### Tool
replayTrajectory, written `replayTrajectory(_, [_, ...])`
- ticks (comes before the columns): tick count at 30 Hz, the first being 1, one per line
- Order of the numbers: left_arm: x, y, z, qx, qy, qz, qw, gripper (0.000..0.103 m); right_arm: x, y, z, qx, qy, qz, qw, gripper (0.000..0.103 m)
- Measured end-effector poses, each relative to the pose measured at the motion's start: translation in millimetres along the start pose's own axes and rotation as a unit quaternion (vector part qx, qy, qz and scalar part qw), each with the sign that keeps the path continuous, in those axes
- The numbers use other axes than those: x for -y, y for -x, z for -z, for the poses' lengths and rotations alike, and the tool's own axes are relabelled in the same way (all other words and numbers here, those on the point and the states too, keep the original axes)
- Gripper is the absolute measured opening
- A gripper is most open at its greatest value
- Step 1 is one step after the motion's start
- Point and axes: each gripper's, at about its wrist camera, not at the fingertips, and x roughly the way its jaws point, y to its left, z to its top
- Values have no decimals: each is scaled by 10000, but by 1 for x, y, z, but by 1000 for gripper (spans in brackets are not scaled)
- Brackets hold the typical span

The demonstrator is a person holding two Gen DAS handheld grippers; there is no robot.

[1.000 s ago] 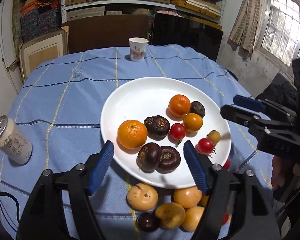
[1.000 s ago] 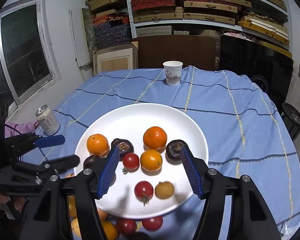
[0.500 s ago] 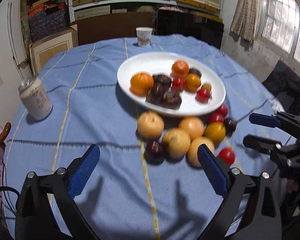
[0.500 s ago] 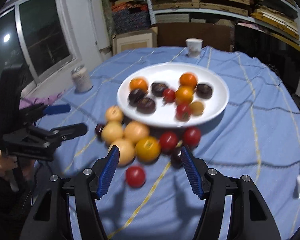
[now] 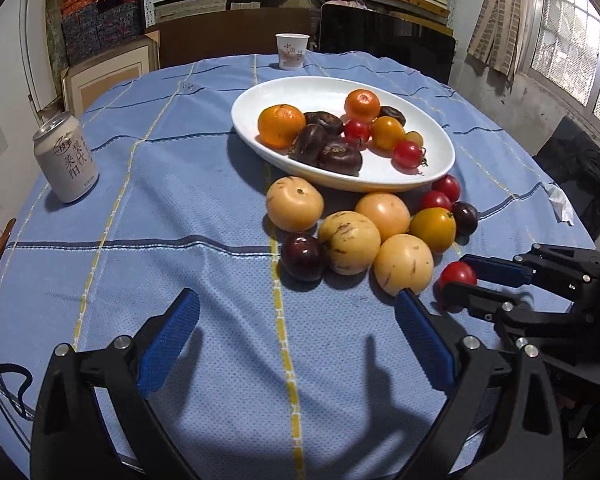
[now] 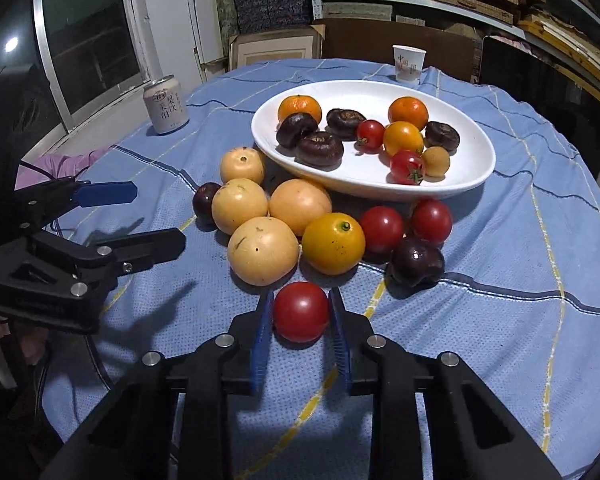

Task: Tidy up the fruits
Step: 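Grasp a pale yellow round fruit with the left tool while the right tool grasps a red tomato, then carry both fruits onto the white plate and open both tools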

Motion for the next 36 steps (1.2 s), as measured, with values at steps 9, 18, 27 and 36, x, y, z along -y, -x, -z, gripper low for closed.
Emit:
replayTrajectory(9, [55,-2,-4,91,-570,301,9979,85,27,36,33,150,-478,168,9986,28])
replayTrajectory(18, [74,-34,-11,-332,-455,442,9974,65,45,45,47,207,-747,130,9969,28])
replayTrajectory(27, [75,-38,-13,-324,-534,350,9974,42,41,46,46,273,-724,12,9970,28])
replayTrajectory(36, [66,3,-10,53,-499,396,9980,41,45,56,40,424,-758,61,9962,28])
